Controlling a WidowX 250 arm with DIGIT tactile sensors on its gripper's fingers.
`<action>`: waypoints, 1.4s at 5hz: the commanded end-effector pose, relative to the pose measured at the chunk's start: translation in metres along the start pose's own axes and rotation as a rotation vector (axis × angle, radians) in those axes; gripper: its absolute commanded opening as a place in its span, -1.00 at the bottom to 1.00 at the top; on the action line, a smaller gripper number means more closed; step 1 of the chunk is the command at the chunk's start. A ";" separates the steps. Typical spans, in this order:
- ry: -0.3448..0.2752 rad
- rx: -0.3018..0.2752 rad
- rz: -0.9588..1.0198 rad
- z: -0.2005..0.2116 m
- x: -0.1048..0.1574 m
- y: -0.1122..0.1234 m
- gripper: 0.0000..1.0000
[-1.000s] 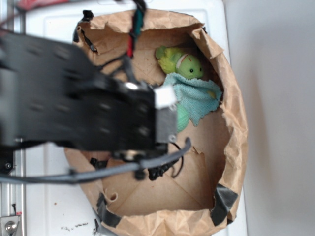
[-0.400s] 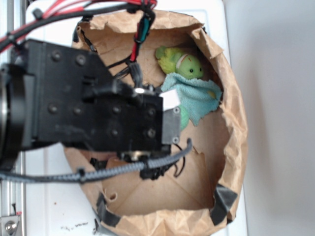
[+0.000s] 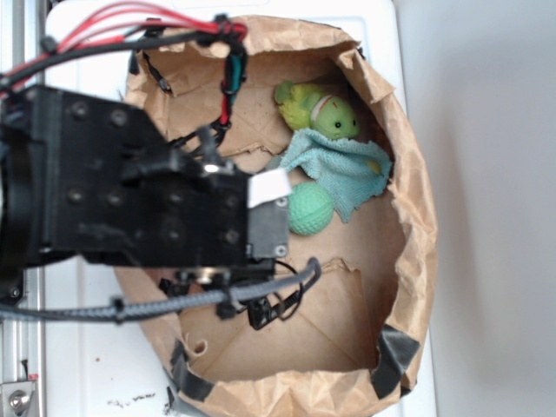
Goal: Grab the green sponge.
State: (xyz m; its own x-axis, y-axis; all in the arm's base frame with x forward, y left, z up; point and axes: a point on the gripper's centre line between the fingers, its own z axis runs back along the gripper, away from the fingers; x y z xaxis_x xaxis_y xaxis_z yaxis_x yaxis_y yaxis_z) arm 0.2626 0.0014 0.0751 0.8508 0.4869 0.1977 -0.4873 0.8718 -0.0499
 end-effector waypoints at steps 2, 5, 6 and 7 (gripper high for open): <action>-0.094 0.065 0.039 -0.036 0.032 -0.012 1.00; -0.131 0.037 0.082 -0.022 0.038 -0.002 -1.00; -0.127 0.021 0.075 -0.011 0.038 0.001 -1.00; -0.085 -0.017 0.069 0.014 0.035 0.004 -1.00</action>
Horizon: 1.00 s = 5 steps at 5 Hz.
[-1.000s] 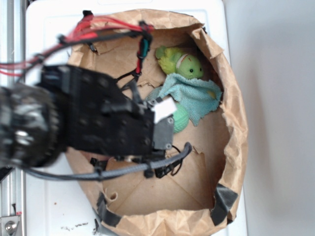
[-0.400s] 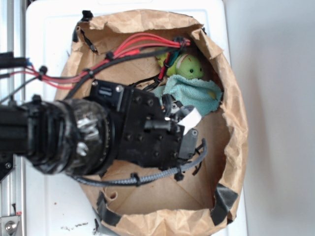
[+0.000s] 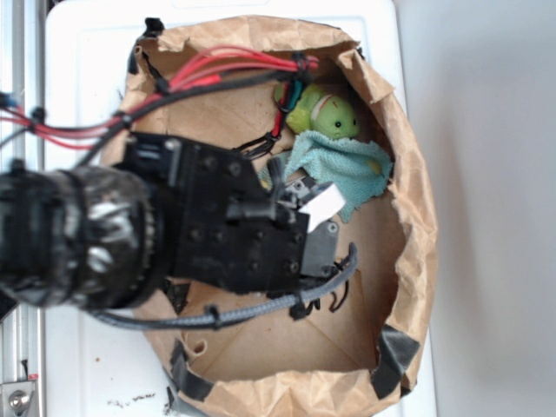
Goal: Grab the green sponge.
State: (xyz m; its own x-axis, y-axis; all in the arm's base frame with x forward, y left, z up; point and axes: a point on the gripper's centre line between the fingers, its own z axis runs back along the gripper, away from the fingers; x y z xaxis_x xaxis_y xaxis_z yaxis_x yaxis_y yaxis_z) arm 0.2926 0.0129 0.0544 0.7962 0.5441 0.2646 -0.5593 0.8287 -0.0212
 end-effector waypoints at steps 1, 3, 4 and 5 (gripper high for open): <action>0.016 -0.076 0.001 0.057 0.010 0.008 -1.00; 0.060 -0.052 0.080 0.103 0.015 0.012 -1.00; 0.093 -0.079 0.086 0.121 0.020 0.017 -1.00; 0.081 -0.076 0.094 0.127 0.020 0.021 -1.00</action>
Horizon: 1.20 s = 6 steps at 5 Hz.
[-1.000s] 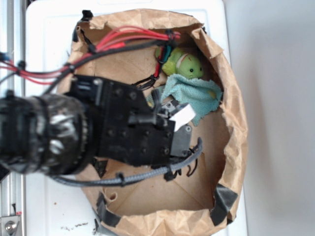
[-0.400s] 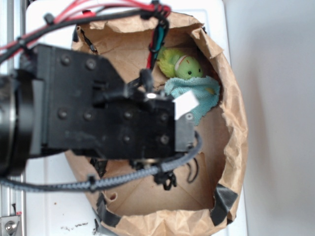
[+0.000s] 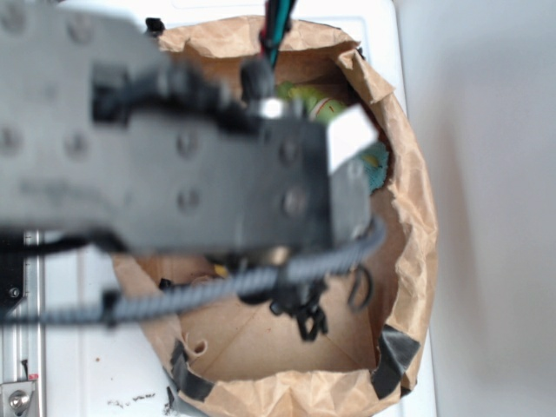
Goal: Grab the green sponge.
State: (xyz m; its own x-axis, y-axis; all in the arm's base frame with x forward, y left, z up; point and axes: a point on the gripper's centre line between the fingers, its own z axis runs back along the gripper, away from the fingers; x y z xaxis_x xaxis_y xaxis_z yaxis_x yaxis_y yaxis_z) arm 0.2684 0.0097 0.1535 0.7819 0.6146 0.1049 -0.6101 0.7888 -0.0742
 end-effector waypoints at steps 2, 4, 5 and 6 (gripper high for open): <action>-0.076 -0.027 0.136 -0.005 0.003 0.012 1.00; -0.087 -0.036 0.409 -0.039 0.007 0.005 1.00; -0.127 -0.014 0.450 -0.055 0.015 0.004 1.00; -0.149 0.020 0.469 -0.072 0.022 0.003 1.00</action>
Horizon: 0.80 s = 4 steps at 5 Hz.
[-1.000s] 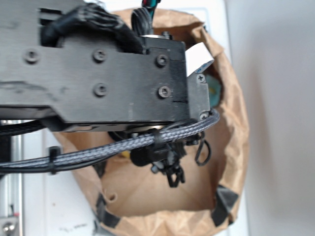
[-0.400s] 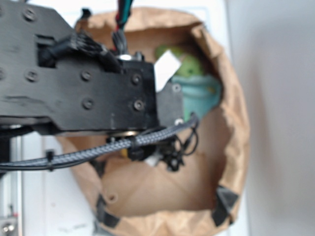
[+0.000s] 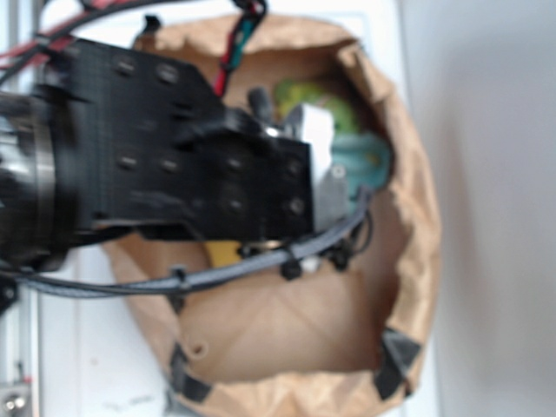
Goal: Grab the green sponge.
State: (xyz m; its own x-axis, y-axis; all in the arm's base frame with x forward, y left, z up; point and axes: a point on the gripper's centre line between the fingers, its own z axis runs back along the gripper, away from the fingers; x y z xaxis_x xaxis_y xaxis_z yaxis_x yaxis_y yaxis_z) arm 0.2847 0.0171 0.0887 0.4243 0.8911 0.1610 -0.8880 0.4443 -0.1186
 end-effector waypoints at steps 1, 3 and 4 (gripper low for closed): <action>-0.084 0.023 0.018 -0.022 0.011 -0.002 1.00; -0.119 0.041 -0.067 -0.034 0.000 0.010 1.00; -0.086 0.028 -0.096 -0.023 -0.002 0.021 1.00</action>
State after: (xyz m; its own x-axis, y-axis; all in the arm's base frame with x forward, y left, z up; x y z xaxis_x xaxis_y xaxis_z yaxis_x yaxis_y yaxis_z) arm 0.2652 0.0178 0.0474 0.5019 0.8366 0.2193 -0.8547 0.5187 -0.0227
